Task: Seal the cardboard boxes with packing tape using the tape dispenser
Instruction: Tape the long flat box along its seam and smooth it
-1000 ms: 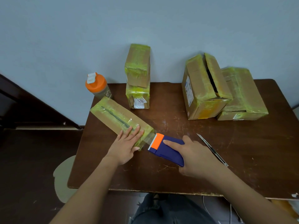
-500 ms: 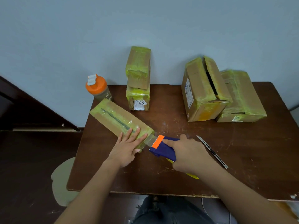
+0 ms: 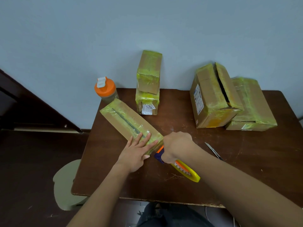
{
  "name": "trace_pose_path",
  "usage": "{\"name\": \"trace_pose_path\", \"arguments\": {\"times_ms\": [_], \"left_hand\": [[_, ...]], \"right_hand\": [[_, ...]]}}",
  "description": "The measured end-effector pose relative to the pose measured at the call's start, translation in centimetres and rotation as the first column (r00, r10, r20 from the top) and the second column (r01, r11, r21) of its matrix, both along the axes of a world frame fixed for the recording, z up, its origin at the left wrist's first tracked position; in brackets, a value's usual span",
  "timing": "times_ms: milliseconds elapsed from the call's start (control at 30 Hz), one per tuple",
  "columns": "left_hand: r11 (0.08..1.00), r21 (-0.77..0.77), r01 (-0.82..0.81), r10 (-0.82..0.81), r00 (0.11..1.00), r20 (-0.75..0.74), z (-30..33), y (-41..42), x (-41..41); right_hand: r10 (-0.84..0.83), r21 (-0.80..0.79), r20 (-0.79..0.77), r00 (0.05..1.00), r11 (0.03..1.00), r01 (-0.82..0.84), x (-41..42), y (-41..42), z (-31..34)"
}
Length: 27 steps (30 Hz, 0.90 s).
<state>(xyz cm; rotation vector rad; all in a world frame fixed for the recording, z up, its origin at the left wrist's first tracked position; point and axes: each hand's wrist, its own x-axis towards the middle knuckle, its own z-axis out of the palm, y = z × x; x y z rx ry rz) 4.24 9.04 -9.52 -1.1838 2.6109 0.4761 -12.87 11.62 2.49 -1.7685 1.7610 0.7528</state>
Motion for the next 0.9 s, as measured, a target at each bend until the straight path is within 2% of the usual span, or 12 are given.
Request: {"name": "trace_pose_path", "arguments": {"times_ms": [100, 233, 467, 567, 700, 900], "left_hand": [[1.000, -0.010, 0.019, -0.018, 1.000, 0.020, -0.1, 0.0, 0.0], [0.999, 0.006, 0.032, -0.032, 0.999, 0.033, 0.1, -0.1, 0.0], [0.999, 0.042, 0.001, -0.001, 1.000, 0.000, 0.0, -0.5, 0.1], [0.998, 0.054, -0.015, 0.018, 0.999, -0.040, 0.1, -0.6, 0.2], [0.998, 0.050, -0.023, 0.025, 0.998, -0.057, 0.0, -0.5, 0.3], [0.992, 0.074, -0.105, 0.108, 0.993, -0.044, -0.1, 0.5, 0.0]], "right_hand": [[-0.027, 0.079, -0.031, 0.999, 0.996, 0.030, 0.8, -1.1, 0.1], [0.000, 0.090, -0.062, 0.998, 0.996, 0.006, 1.5, -1.7, 0.0], [0.167, 0.033, -0.121, 0.979, 0.986, -0.164, 1.7, -1.2, 0.0], [0.232, 0.136, -0.126, 0.965, 0.967, -0.215, 2.0, 0.2, -1.7], [0.152, 0.184, -0.101, 0.983, 0.974, -0.132, 0.9, 1.5, -2.8], [0.062, 0.051, -0.157, 0.986, 0.997, -0.055, -3.3, 2.4, -3.7]]}}
